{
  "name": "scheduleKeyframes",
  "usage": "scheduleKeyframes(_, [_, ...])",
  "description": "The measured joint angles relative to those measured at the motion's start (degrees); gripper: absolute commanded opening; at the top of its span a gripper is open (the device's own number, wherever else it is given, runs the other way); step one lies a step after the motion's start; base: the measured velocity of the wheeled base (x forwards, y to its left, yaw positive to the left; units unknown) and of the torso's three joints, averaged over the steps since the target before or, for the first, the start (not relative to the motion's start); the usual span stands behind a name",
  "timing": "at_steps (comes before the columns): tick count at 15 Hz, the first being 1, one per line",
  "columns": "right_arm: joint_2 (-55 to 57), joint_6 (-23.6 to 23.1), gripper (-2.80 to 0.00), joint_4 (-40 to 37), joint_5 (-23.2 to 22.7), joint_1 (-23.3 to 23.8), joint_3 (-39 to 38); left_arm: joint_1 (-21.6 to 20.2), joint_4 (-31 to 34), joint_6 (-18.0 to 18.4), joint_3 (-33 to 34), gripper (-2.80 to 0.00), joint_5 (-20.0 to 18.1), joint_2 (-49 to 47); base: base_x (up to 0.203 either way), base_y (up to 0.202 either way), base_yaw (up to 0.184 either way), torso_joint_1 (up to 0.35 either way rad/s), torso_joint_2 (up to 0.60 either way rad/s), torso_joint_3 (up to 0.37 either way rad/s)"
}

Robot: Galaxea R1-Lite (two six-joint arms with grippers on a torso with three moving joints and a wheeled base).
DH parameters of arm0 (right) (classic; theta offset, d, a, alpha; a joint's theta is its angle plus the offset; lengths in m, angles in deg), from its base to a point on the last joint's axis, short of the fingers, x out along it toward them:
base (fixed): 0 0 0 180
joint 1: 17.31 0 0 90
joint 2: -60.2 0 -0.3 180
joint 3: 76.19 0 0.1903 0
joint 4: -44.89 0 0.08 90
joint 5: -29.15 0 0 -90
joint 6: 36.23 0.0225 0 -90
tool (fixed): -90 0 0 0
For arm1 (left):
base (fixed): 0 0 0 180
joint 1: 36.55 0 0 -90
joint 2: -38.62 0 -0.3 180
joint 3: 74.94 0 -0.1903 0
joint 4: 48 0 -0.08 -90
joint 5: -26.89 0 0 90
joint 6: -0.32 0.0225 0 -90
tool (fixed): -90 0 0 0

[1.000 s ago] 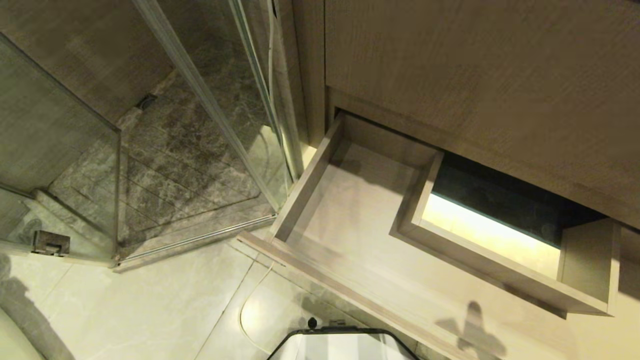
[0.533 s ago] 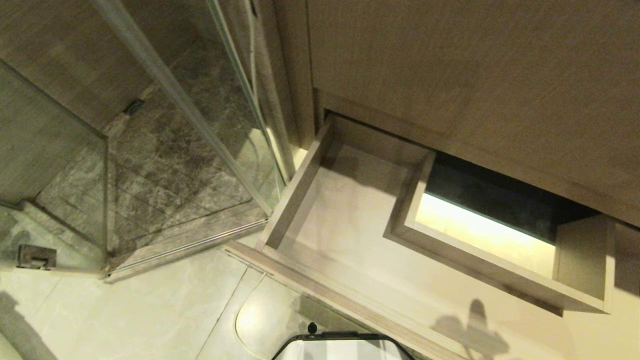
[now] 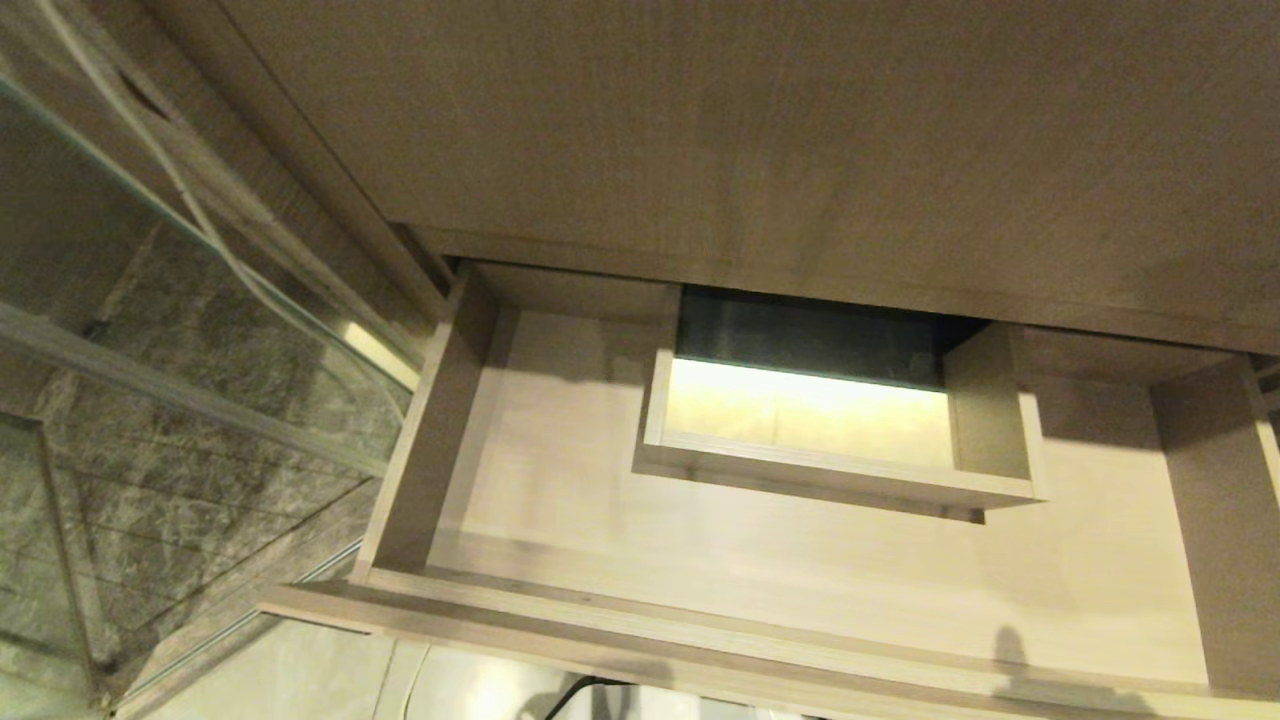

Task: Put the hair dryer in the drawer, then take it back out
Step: Close the drawer

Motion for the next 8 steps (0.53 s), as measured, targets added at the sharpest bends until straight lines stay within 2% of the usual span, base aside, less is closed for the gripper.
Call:
scheduleKeyframes(2, [0.00, -0.06, -2.80, -0.10, 0.10, 0.00, 0.00, -0.05, 0.00, 0.00, 0.00, -2.80, 0.05, 0.00, -0.001, 0.007, -0.170, 0.000, 0.01, 0.003])
scheduleKeyframes(4, [-0.11, -0.33, -2.80, -0.58, 0.23, 0.21, -0.15, 0.00, 0.00, 0.00, 0.00, -2.80, 0.09, 0.00, 0.004, 0.003, -0.099, 0.002, 0.00, 0.005])
scheduleKeyframes(8, [-0.27, -0.36, -2.80, -1.72, 0.39, 0.76, -0.24, -0.02, 0.03, 0.00, 0.00, -2.80, 0.10, 0.00, 0.000, 0.000, 0.000, 0.000, 0.00, 0.000])
